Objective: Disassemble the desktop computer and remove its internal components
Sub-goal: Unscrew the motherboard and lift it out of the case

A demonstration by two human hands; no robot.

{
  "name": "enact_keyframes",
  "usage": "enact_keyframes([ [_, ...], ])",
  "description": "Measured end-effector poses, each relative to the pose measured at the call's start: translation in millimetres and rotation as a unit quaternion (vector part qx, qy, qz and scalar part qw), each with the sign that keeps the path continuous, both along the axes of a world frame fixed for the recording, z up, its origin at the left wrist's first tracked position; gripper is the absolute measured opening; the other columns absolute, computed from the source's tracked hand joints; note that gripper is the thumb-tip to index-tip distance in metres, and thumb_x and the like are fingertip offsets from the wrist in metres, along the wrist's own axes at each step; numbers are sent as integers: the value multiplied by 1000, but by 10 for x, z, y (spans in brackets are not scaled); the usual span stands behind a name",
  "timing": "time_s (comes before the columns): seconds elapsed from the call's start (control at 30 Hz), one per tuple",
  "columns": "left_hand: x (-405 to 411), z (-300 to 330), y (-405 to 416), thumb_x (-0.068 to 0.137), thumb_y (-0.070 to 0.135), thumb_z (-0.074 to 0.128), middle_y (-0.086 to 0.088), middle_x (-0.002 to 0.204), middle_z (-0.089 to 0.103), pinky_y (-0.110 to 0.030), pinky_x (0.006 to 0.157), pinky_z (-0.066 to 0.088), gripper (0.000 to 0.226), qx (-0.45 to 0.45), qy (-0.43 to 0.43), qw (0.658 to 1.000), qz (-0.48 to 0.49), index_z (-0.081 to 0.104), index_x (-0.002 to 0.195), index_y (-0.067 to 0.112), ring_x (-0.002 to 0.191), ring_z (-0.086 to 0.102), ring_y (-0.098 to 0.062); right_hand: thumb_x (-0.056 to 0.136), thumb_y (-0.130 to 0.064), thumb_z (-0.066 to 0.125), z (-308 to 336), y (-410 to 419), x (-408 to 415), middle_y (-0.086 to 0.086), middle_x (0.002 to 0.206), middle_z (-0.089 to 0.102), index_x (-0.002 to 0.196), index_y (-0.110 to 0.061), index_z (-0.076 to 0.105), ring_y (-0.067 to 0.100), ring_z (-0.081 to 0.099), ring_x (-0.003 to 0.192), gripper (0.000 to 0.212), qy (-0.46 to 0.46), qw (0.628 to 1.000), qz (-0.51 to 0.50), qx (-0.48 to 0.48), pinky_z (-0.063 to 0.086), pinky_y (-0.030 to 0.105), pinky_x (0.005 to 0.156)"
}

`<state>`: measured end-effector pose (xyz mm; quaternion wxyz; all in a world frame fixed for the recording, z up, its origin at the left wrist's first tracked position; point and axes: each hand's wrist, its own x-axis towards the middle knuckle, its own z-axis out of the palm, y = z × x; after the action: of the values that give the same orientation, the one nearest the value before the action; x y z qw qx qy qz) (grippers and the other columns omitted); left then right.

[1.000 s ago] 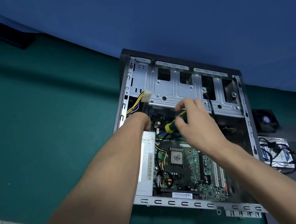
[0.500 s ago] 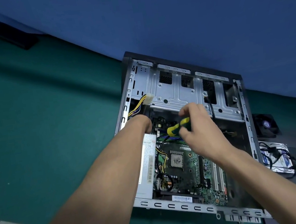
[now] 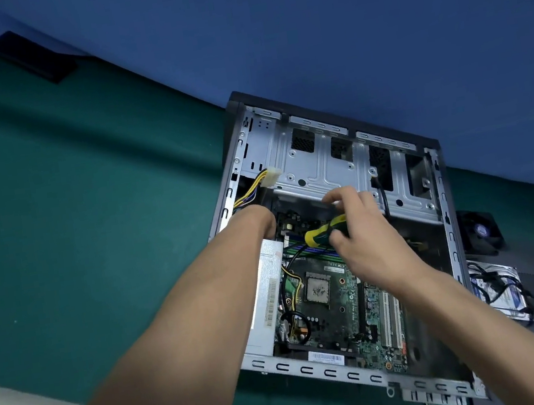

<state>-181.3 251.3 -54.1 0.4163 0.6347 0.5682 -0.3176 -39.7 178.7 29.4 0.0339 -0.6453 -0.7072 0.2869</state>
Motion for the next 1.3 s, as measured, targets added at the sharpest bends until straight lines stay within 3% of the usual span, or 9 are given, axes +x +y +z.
enact_keyframes([
  [0.1,1,-19,-6,96,3,35,-9,106,38,-18,75,38,42,0,-6,1000,0,36,138,-1,89,41,-22,97,-30,46,22,10,-18,-1,118,47,124,-25,38,20,56,90,28,-7,1000,-2,-4,48,40,84],
  [0.23,-15,20,11,98,5,38,-8,72,35,-17,37,37,42,-4,-34,999,19,33,138,-5,93,32,-20,92,-16,54,7,-7,-34,-4,116,46,120,-23,42,13,53,95,30,7,1000,6,7,46,37,91],
  [0.4,-10,-13,26,95,3,36,-4,76,40,-22,47,34,42,-3,-6,1000,16,40,136,1,61,42,-16,93,-26,49,-25,4,-23,-10,104,58,106,-32,46,7,53,85,15,5,999,0,32,40,29,75],
  [0.53,-23,16,21,95,5,38,-6,107,39,-23,49,35,46,-6,-11,1000,0,36,141,7,62,41,-14,91,-34,54,-34,-21,-48,-13,103,55,108,-31,48,9,54,88,18,-14,998,28,47,42,29,76],
  [0.73,-31,18,32,93,6,45,-4,109,38,-24,76,37,44,-21,-13,999,-31,44,137,7,91,42,-22,91,-20,54,-46,28,-30,-6,105,48,110,-23,47,11,49,86,21,-18,998,28,53,36,26,75],
  [0.9,-28,40,18,93,8,45,-4,111,39,-25,76,39,44,-35,-6,998,-42,43,137,8,92,45,-22,96,-25,47,-50,31,-60,-5,105,50,108,-22,49,13,49,87,13,-19,998,14,53,38,30,76],
  [1.0,-15,38,7,95,11,43,-7,104,45,-28,68,42,37,-43,0,998,-44,46,131,6,77,50,-20,93,-28,52,-52,43,-54,-5,106,50,111,-21,49,12,50,87,20,-21,999,13,45,40,29,78],
  [1.2,-21,42,-9,95,10,43,-6,110,41,-28,78,42,42,-36,-6,998,-43,44,136,6,90,44,-25,94,-23,52,-72,50,-52,-2,107,51,111,-20,48,15,51,88,18,-11,998,2,63,39,30,77],
  [1.3,-14,45,-12,94,9,43,-5,111,40,-28,79,42,44,-37,-6,998,-42,43,138,7,93,45,-24,97,-31,46,-88,36,-57,-2,91,57,104,-17,49,15,53,75,16,-19,997,-15,72,37,31,63],
])
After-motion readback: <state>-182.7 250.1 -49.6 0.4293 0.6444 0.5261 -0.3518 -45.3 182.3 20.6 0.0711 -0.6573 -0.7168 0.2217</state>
